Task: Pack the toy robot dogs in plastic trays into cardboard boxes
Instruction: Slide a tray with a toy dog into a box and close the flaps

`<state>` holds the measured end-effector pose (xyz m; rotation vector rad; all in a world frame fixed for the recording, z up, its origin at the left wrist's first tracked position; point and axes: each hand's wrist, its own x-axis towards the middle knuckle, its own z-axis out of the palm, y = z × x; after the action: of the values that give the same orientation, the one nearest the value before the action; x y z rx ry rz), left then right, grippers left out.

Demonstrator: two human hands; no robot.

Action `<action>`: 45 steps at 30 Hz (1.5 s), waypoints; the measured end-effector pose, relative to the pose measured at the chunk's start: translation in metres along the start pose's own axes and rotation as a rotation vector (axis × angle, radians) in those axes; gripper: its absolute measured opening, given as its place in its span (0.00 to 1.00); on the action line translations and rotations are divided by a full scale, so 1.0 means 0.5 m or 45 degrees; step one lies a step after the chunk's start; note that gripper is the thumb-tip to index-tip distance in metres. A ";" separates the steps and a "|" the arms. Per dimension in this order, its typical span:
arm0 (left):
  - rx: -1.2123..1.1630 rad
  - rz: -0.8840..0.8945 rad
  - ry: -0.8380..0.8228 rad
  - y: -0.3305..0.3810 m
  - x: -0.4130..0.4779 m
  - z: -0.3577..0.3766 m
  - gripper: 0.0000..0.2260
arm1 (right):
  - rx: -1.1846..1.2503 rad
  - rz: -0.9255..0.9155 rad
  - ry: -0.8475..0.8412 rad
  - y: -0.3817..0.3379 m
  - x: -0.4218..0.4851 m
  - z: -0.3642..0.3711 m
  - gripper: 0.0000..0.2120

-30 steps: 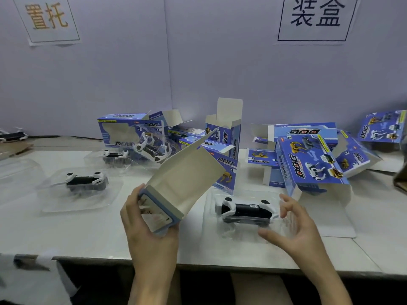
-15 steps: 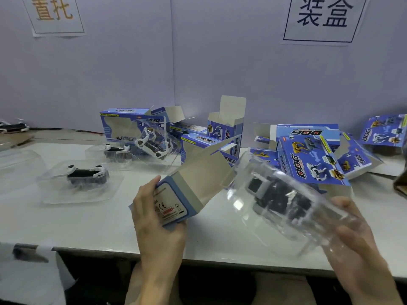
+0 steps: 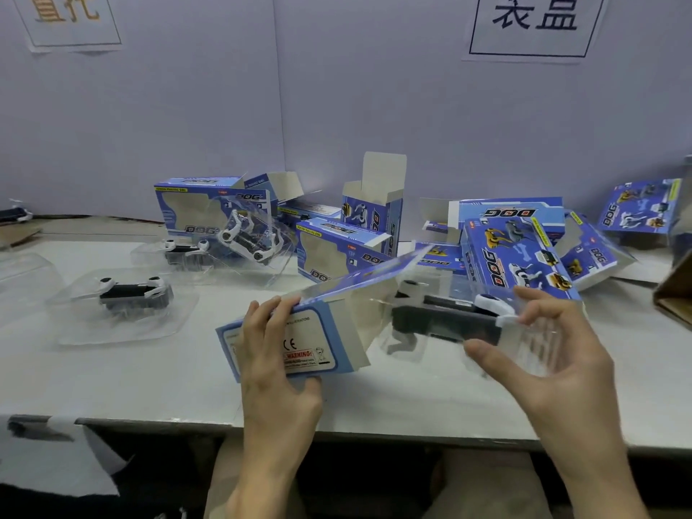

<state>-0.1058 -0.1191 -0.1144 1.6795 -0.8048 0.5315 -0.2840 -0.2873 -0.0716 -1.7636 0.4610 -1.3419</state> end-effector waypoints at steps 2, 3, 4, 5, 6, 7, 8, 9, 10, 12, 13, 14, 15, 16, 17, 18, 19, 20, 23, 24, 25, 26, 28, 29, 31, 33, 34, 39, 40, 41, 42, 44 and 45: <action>0.022 0.037 -0.024 -0.001 -0.002 0.001 0.47 | -0.081 -0.039 -0.030 -0.009 -0.006 0.013 0.24; 0.032 0.055 -0.044 -0.002 -0.004 0.003 0.47 | -0.109 -0.048 -0.041 -0.011 -0.010 0.022 0.25; 0.041 0.072 -0.065 -0.001 -0.005 0.006 0.47 | -0.124 -0.048 -0.055 -0.012 -0.014 0.030 0.26; 0.051 0.088 -0.081 0.000 -0.007 0.010 0.47 | -0.119 -0.040 -0.079 -0.012 -0.017 0.037 0.25; 0.061 0.097 -0.090 0.001 -0.008 0.012 0.46 | -0.083 -0.022 -0.118 -0.013 -0.019 0.042 0.25; 0.069 0.093 -0.091 0.002 -0.009 0.014 0.46 | -0.004 -0.002 -0.161 -0.014 -0.020 0.045 0.25; 0.070 0.080 -0.081 0.002 -0.009 0.014 0.46 | 0.120 0.016 -0.189 -0.014 -0.019 0.045 0.24; 0.065 0.064 -0.061 0.001 -0.007 0.013 0.46 | 0.260 0.031 -0.189 -0.014 -0.017 0.042 0.22; 0.052 0.050 -0.033 0.002 -0.006 0.010 0.46 | 0.380 0.036 -0.153 -0.014 -0.014 0.037 0.19; 0.024 0.038 0.027 0.005 -0.003 0.003 0.42 | 0.491 -0.010 -0.018 -0.014 -0.007 0.026 0.16; 0.007 0.032 0.058 0.007 -0.002 -0.001 0.39 | 0.502 -0.034 0.049 -0.013 -0.004 0.020 0.15; -0.027 0.015 0.091 0.010 -0.002 -0.003 0.37 | 0.508 -0.043 0.108 -0.012 -0.002 0.016 0.14; -0.087 -0.026 0.117 0.013 -0.001 -0.004 0.36 | 0.509 -0.040 0.152 -0.010 0.000 0.011 0.14; -0.176 -0.089 0.129 0.018 -0.002 -0.005 0.37 | 0.505 -0.030 0.184 -0.008 0.002 0.008 0.13; -0.288 -0.162 0.130 0.025 -0.002 -0.004 0.38 | 0.495 -0.012 0.210 -0.007 0.003 0.004 0.13; -0.408 -0.226 0.127 0.033 -0.002 -0.003 0.39 | 0.487 0.009 0.234 -0.006 0.004 0.000 0.12; -0.518 -0.270 0.125 0.040 -0.002 -0.001 0.39 | 0.485 0.028 0.255 -0.007 0.005 -0.002 0.12; -0.613 -0.303 0.120 0.044 -0.002 0.002 0.38 | 0.488 0.043 0.272 -0.008 0.005 -0.003 0.11; -0.766 -0.393 0.080 0.043 -0.003 0.017 0.37 | 0.494 0.068 0.290 -0.011 0.004 -0.003 0.11; -0.757 -0.413 0.052 0.040 -0.005 0.023 0.37 | 0.488 0.066 0.288 -0.011 0.003 -0.003 0.11; -0.727 -0.428 0.009 0.037 -0.008 0.031 0.37 | 0.481 0.065 0.285 -0.010 0.003 -0.002 0.11; -0.691 -0.436 -0.039 0.035 -0.011 0.039 0.36 | 0.474 0.069 0.281 -0.009 0.003 -0.002 0.13; -0.648 -0.443 -0.104 0.030 -0.015 0.053 0.35 | 0.463 0.082 0.266 -0.006 0.003 -0.001 0.14; -0.637 -0.441 -0.118 0.026 -0.014 0.057 0.34 | 0.459 0.083 0.255 -0.005 0.004 0.000 0.14; -0.608 -0.438 -0.152 0.015 -0.013 0.062 0.34 | 0.444 0.078 0.234 -0.002 0.005 -0.001 0.15; -0.572 -0.457 -0.224 -0.001 -0.020 0.066 0.37 | 0.423 0.072 0.214 0.000 0.005 0.000 0.16; -0.535 -0.479 -0.265 -0.009 -0.026 0.068 0.39 | 0.420 0.076 0.198 0.001 0.004 0.001 0.16; -0.444 -0.512 -0.473 -0.030 -0.029 0.064 0.41 | 0.368 0.018 0.055 -0.043 0.033 0.019 0.16; -0.493 -0.518 -0.523 -0.033 -0.028 0.061 0.41 | 0.350 -0.038 -0.001 -0.066 0.048 0.026 0.15; -0.530 -0.516 -0.571 -0.035 -0.027 0.059 0.41 | 0.327 -0.111 -0.078 -0.091 0.068 0.033 0.15; -0.546 -0.507 -0.608 -0.036 -0.027 0.057 0.41 | 0.294 -0.189 -0.178 -0.120 0.091 0.042 0.15; -0.556 -0.492 -0.634 -0.035 -0.028 0.055 0.40 | 0.159 -0.310 -0.431 -0.171 0.144 0.067 0.16; -0.565 -0.491 -0.630 -0.034 -0.028 0.055 0.40 | 0.021 -0.358 -0.555 -0.192 0.174 0.083 0.17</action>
<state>-0.1042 -0.1403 -0.1422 1.5023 -0.8411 -0.3271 -0.2340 -0.2783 0.0543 -2.0905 -0.0407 -1.0904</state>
